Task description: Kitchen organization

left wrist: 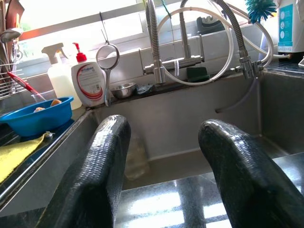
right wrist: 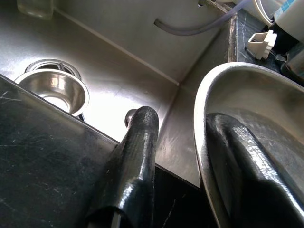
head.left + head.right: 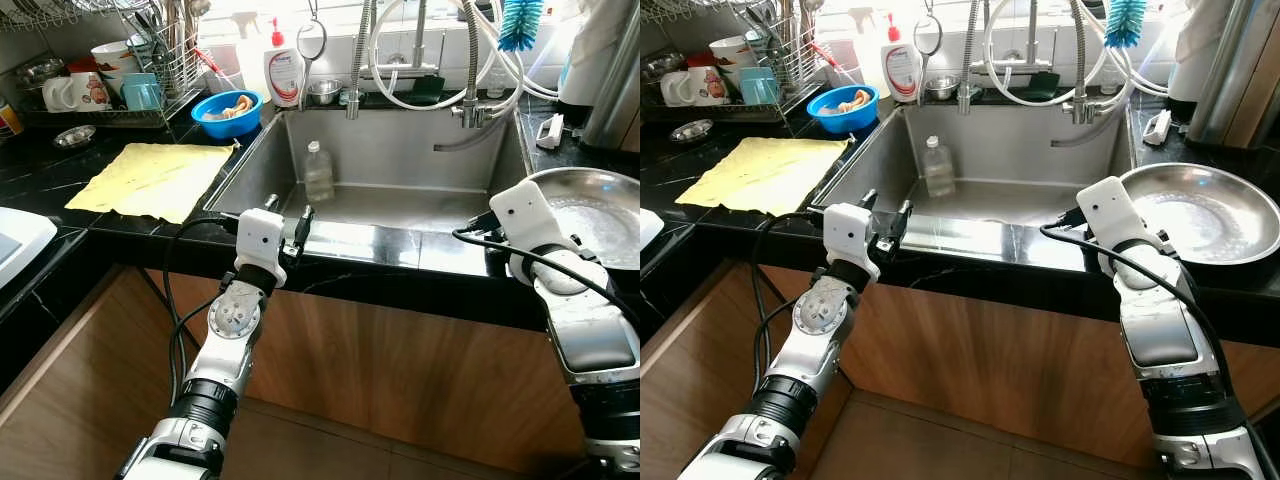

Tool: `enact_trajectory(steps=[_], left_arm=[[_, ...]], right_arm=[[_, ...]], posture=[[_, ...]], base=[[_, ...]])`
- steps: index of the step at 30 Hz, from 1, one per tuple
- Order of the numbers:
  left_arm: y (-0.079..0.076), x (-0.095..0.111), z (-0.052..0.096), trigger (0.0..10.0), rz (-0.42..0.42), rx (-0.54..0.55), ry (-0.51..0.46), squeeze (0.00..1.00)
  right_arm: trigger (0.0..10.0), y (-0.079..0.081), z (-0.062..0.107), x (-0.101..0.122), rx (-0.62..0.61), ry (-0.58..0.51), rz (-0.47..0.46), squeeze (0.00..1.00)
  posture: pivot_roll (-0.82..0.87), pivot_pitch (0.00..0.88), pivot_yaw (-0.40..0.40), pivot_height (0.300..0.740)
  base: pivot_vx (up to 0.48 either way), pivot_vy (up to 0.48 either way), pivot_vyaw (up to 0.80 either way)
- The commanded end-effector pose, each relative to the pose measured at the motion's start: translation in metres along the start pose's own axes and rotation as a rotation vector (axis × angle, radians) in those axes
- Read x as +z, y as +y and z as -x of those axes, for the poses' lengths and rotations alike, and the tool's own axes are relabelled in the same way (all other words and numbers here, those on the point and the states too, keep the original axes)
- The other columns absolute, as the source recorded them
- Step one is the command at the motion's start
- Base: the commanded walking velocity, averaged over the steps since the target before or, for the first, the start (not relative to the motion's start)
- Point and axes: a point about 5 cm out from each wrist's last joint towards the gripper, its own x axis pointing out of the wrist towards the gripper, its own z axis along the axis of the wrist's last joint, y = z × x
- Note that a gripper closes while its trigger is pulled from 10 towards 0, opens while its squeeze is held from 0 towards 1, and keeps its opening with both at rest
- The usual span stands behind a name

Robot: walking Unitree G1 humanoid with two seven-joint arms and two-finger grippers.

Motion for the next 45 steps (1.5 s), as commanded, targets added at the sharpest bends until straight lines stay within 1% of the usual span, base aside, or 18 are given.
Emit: enact_trajectory(steps=[1, 8, 15, 16, 17, 18, 22, 23, 24, 26, 28, 30, 35, 37, 39, 40, 42, 45], left_arm=[[0.006, -0.002, -0.001, 10.0, -0.008, 0.004, 0.022, 0.00], [0.006, -0.002, -0.001, 10.0, -0.008, 0.003, 0.022, 0.00], [0.005, -0.002, 0.000, 10.0, -0.007, 0.005, 0.024, 0.00], [0.005, -0.003, 0.000, 10.0, -0.007, 0.007, 0.025, 0.00], [0.005, -0.003, 0.000, 10.0, -0.007, 0.008, 0.025, 0.00], [0.005, -0.003, 0.000, 10.0, -0.006, 0.013, 0.024, 0.00], [0.005, -0.002, 0.001, 10.0, -0.003, 0.019, 0.020, 0.00], [0.004, -0.001, 0.001, 10.0, 0.000, 0.032, 0.008, 0.00], [0.004, -0.001, 0.001, 10.0, 0.002, 0.039, 0.003, 0.00], [0.004, 0.000, 0.001, 10.0, 0.006, 0.044, -0.002, 0.00], [0.003, 0.002, 0.002, 10.0, 0.010, 0.057, -0.015, 0.00], [0.003, 0.002, 0.001, 10.0, 0.014, 0.059, -0.017, 0.00], [0.002, 0.003, 0.001, 10.0, 0.021, 0.063, -0.026, 0.00], [0.000, 0.004, 0.001, 10.0, 0.029, 0.060, -0.034, 0.00], [-0.001, 0.004, 0.001, 10.0, 0.032, 0.058, -0.039, 0.00], [-0.001, 0.005, 0.001, 10.0, 0.033, 0.059, -0.043, 0.00], [-0.002, 0.006, 0.000, 10.0, 0.040, 0.071, -0.053, 0.00], [-0.001, 0.007, -0.001, 10.0, 0.040, 0.074, -0.054, 0.00]], right_arm=[[0.0, 0.004, -0.001, 0.005, 0.021, -0.012, -0.008, 0.00], [0.0, 0.006, -0.001, 0.009, 0.028, -0.033, -0.012, 0.00], [0.0, 0.010, 0.003, 0.024, 0.032, -0.147, -0.026, 0.00], [0.9, 0.012, 0.005, 0.033, 0.038, -0.214, -0.033, 0.00], [4.5, 0.012, 0.006, 0.037, 0.036, -0.253, -0.031, 0.00], [10.0, 0.012, 0.010, 0.047, 0.023, -0.338, -0.047, 0.00], [10.0, 0.012, 0.014, 0.055, -0.003, -0.424, -0.058, 0.00], [10.0, 0.011, 0.018, 0.059, -0.033, -0.486, -0.089, 0.00], [10.0, 0.011, 0.019, 0.060, -0.043, -0.511, -0.100, 0.00], [10.0, 0.010, 0.021, 0.061, -0.066, -0.535, -0.102, 0.00], [10.0, 0.010, 0.030, 0.064, -0.102, -0.636, -0.174, 0.00], [10.0, 0.015, 0.036, 0.065, -0.097, -0.692, -0.199, 0.00], [10.0, 0.032, 0.044, 0.062, -0.063, -0.745, -0.199, 0.00], [10.0, 0.030, 0.048, 0.065, -0.081, -0.792, -0.178, 0.00], [10.0, 0.027, 0.049, 0.066, -0.101, -0.814, -0.201, 0.00], [10.0, 0.025, 0.049, 0.064, -0.118, -0.808, -0.217, 0.00], [10.0, 0.024, 0.043, 0.053, -0.140, -0.754, -0.293, 0.00], [10.0, 0.024, 0.041, 0.050, -0.147, -0.734, -0.305, 0.00]], posture=[[-0.30, 0.000, 0.146, 0.740], [-0.30, 0.000, 0.145, 0.740], [-0.30, 0.000, 0.144, 0.740], [-0.30, 0.000, 0.143, 0.740], [-0.30, 0.000, 0.143, 0.740], [-0.30, 0.000, 0.141, 0.740], [-0.30, 0.000, 0.139, 0.740], [-0.30, 0.000, 0.137, 0.740], [-0.30, 0.000, 0.137, 0.740], [-0.30, 0.000, 0.136, 0.740], [-0.30, 0.000, 0.137, 0.740], [-0.30, 0.000, 0.136, 0.740], [-0.31, 0.000, 0.140, 0.740], [-0.33, 0.000, 0.144, 0.740], [-0.33, 0.000, 0.146, 0.740], [-0.33, 0.000, 0.146, 0.740], [-0.34, 0.000, 0.149, 0.740], [-0.34, 0.000, 0.149, 0.740]], base=[[0.000, 0.000, 0.00], [0.000, 0.000, 0.00], [0.000, 0.000, 0.00], [0.000, 0.000, 0.00], [0.000, 0.000, 0.00], [0.000, 0.000, 0.00], [0.000, 0.000, 0.00], [0.000, 0.000, 0.00], [0.000, 0.000, 0.00], [0.000, 0.000, 0.00], [0.000, 0.000, 0.00], [0.000, 0.000, 0.00], [0.000, 0.000, 0.00], [0.000, 0.000, 0.00], [0.000, 0.000, 0.00], [0.000, 0.000, 0.00], [0.000, 0.000, 0.00], [0.000, 0.000, 0.00]])
